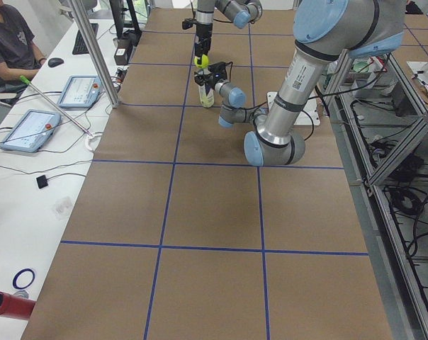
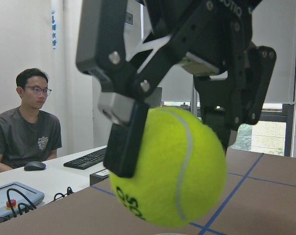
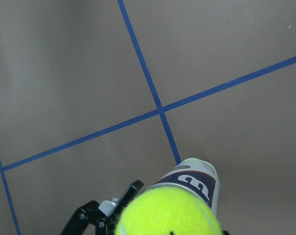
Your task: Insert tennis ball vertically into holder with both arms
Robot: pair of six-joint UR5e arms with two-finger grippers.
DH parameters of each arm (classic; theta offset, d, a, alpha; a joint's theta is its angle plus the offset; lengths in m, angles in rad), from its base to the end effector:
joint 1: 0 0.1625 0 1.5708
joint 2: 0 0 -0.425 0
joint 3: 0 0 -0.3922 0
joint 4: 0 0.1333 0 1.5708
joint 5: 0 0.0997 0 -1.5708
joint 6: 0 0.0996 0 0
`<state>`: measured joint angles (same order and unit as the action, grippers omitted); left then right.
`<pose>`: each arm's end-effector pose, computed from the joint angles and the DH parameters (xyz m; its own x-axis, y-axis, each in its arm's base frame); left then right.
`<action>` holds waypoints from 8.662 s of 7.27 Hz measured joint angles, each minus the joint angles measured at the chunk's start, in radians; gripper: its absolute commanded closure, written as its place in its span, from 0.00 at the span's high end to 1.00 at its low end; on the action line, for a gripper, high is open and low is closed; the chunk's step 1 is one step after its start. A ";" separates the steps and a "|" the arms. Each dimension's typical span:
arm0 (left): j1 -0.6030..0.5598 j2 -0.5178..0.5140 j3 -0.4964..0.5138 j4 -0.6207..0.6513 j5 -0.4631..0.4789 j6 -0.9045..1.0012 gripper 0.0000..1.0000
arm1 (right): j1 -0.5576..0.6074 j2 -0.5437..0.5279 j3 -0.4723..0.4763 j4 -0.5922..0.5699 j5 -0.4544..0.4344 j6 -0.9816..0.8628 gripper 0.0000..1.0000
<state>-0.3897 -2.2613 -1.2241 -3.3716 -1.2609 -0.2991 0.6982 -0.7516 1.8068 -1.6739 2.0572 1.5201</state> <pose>0.5534 -0.4042 0.2227 0.4242 0.8096 -0.4057 0.6563 0.0338 0.7538 -0.4294 -0.4736 0.0813 0.4577 0.3256 0.8273 -0.2537 0.9397 -0.2295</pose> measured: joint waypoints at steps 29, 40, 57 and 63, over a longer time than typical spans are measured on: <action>-0.905 0.504 -0.257 1.197 -0.964 -0.394 0.99 | 0.504 -0.686 0.037 0.084 0.080 -0.995 1.00; -1.049 0.571 -0.344 1.493 -1.129 -0.161 0.99 | 0.607 -0.671 -0.167 0.102 0.262 -1.270 1.00; -1.059 0.576 -0.365 1.636 -1.039 0.017 1.00 | 0.654 -0.734 -0.121 0.107 0.295 -1.275 1.00; -1.058 0.586 -0.367 1.617 -1.040 0.021 1.00 | 0.680 -0.797 -0.120 0.106 0.297 -1.265 1.00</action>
<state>-1.4481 -1.6751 -1.5908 -1.7550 -2.3010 -0.2777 1.3780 -1.5487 1.6867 -1.5677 2.3546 0.2552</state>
